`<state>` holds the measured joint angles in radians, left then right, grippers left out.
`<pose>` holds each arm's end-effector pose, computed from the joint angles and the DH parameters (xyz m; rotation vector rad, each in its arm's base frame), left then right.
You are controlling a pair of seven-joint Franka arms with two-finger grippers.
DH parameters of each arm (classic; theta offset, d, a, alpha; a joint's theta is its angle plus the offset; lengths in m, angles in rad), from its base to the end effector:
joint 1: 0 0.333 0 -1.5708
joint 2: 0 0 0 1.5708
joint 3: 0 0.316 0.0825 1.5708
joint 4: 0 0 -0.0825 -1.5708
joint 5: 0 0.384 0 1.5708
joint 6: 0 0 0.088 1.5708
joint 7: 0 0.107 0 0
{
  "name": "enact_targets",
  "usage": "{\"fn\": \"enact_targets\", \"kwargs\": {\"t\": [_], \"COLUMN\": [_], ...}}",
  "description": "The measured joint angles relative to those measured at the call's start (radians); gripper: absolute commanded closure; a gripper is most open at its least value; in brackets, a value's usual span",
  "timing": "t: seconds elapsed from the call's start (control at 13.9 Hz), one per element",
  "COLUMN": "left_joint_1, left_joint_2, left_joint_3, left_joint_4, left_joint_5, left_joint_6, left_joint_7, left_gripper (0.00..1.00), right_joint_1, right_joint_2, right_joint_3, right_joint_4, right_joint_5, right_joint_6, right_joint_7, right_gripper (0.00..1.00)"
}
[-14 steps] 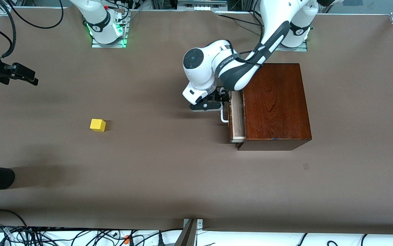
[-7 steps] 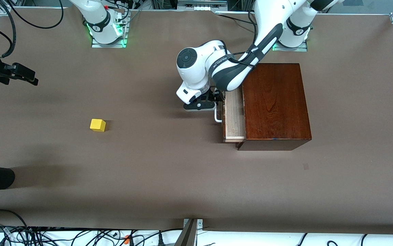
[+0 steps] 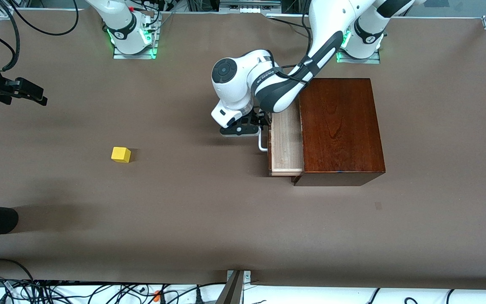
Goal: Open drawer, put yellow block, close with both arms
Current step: 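Pull the drawer handle outward with the left gripper to open it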
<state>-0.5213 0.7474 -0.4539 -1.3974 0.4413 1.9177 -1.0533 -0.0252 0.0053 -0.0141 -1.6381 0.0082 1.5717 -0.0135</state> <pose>0.4732 -0.5312 0.2817 -2.9694 0.0302 -0.0016 0.5529 -0.0208 0.5900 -3.1293 0.0408 0.1119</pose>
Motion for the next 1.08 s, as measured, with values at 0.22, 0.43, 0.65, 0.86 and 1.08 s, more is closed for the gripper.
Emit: {"fn": "enact_targets", "kwargs": {"t": [0.22,0.43,0.65,0.86,1.08], "left_joint_1": [-0.021,-0.051,-0.053,-0.066,-0.08], "left_joint_2": [0.023,0.062,0.065,0.085,0.102], "left_joint_3": [0.004,0.009,0.01,0.004,0.003], "left_joint_4": [0.041,0.096,0.104,0.143,0.171], "left_joint_5": [0.0,0.002,0.002,0.002,0.002], "left_joint_6": [0.0,-0.004,-0.012,0.013,0.014], "left_joint_7": [-0.003,-0.011,-0.017,-0.02,-0.023], "left_gripper": [0.0,0.0,0.0,0.0,0.0], "right_joint_1": [0.0,0.0,0.0,0.0,0.0], "right_joint_2": [0.0,0.0,0.0,0.0,0.0], "right_joint_3": [0.0,0.0,0.0,0.0,0.0], "right_joint_4": [0.0,0.0,0.0,0.0,0.0], "right_joint_5": [0.0,0.0,0.0,0.0,0.0], "right_joint_6": [0.0,0.0,0.0,0.0,0.0], "right_joint_7": [0.0,0.0,0.0,0.0,0.0], "right_gripper": [0.0,0.0,0.0,0.0,0.0]}}
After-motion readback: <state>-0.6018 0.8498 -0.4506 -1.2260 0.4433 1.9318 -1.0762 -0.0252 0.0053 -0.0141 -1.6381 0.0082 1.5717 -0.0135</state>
